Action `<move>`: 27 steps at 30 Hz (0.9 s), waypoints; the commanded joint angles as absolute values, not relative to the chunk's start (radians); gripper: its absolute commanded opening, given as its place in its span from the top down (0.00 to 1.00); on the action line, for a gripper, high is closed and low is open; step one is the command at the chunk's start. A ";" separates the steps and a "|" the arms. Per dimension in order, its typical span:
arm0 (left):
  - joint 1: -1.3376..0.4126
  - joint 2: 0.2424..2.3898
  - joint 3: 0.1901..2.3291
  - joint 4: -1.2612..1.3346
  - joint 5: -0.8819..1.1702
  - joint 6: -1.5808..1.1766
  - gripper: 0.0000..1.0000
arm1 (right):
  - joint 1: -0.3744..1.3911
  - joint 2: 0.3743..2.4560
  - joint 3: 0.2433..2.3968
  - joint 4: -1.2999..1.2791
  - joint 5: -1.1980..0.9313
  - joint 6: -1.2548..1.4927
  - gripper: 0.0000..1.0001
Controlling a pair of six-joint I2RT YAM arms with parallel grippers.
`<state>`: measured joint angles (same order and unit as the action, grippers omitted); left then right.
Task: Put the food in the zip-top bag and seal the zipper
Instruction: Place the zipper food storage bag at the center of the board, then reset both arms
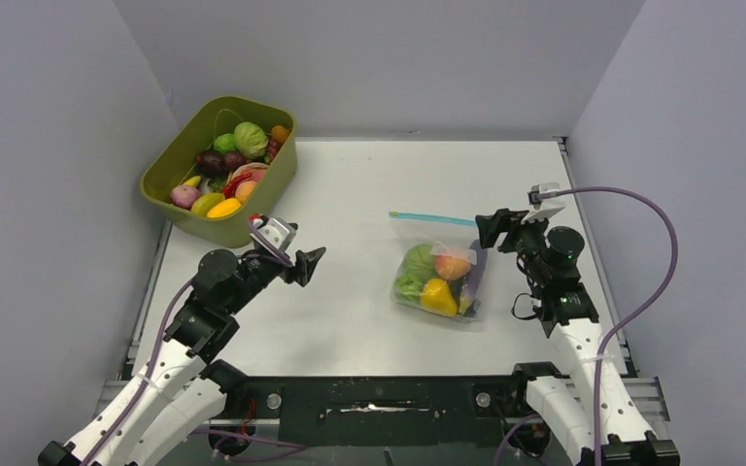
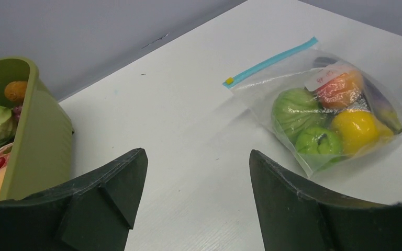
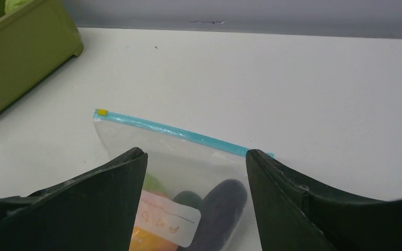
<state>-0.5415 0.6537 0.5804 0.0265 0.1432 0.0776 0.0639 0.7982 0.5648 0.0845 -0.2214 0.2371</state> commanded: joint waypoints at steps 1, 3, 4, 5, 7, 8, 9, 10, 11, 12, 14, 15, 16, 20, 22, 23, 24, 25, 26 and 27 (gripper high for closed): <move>-0.539 0.638 0.629 0.061 0.127 0.035 0.29 | 0.056 0.705 0.645 0.041 -0.180 0.212 0.25; -0.540 0.642 0.644 0.055 0.102 0.006 0.29 | 0.055 0.676 0.672 -0.009 -0.164 0.217 0.16; -0.540 0.645 0.652 0.052 0.077 -0.009 0.28 | 0.055 0.663 0.688 -0.038 -0.157 0.224 0.11; -0.540 0.648 0.653 0.048 0.058 -0.031 0.28 | 0.055 0.652 0.705 -0.077 -0.150 0.240 0.04; -0.540 0.652 0.653 0.063 0.003 -0.086 0.28 | 0.057 0.634 0.740 -0.138 -0.124 0.283 0.02; -0.540 0.653 0.653 0.072 -0.039 -0.129 0.28 | 0.057 0.628 0.755 -0.169 -0.105 0.313 0.02; -0.540 0.655 0.653 0.081 -0.080 -0.172 0.28 | 0.057 0.624 0.772 -0.202 -0.080 0.349 0.02; -0.541 0.658 0.677 0.082 -0.128 -0.214 0.27 | 0.057 0.623 0.792 -0.241 -0.058 0.386 0.02; -0.541 0.660 0.686 0.078 -0.173 -0.253 0.27 | 0.057 0.623 0.810 -0.274 -0.038 0.423 0.02; -0.540 0.662 0.697 0.071 -0.215 -0.294 0.27 | 0.057 0.625 0.828 -0.309 -0.021 0.454 0.02; -0.540 0.664 0.718 0.050 -0.302 -0.353 0.27 | 0.057 0.627 0.863 -0.362 -0.019 0.495 0.03; -0.540 0.663 0.727 0.042 -0.340 -0.371 0.27 | 0.056 0.629 0.877 -0.379 -0.038 0.503 0.02; -0.540 0.659 0.734 0.040 -0.363 -0.377 0.27 | 0.056 0.629 0.889 -0.390 -0.060 0.506 0.03; -0.540 0.628 0.738 0.070 -0.350 -0.316 0.26 | 0.058 0.619 0.904 -0.379 -0.133 0.508 0.02; -0.539 0.622 0.752 0.069 -0.356 -0.300 0.26 | 0.057 0.616 0.919 -0.386 -0.124 0.525 0.02; -0.540 0.623 0.766 0.063 -0.355 -0.291 0.26 | 0.057 0.613 0.929 -0.391 -0.128 0.519 0.02; -0.540 0.625 0.778 0.058 -0.350 -0.277 0.26 | 0.057 0.611 0.939 -0.396 -0.133 0.511 0.02; -0.540 0.626 0.790 0.050 -0.344 -0.269 0.26 | 0.057 0.609 0.946 -0.400 -0.133 0.508 0.02; -0.540 0.629 0.804 0.042 -0.341 -0.266 0.26 | 0.057 0.607 0.951 -0.402 -0.130 0.510 0.02; -0.540 0.631 0.817 0.032 -0.337 -0.267 0.26 | 0.057 0.605 0.955 -0.405 -0.129 0.510 0.03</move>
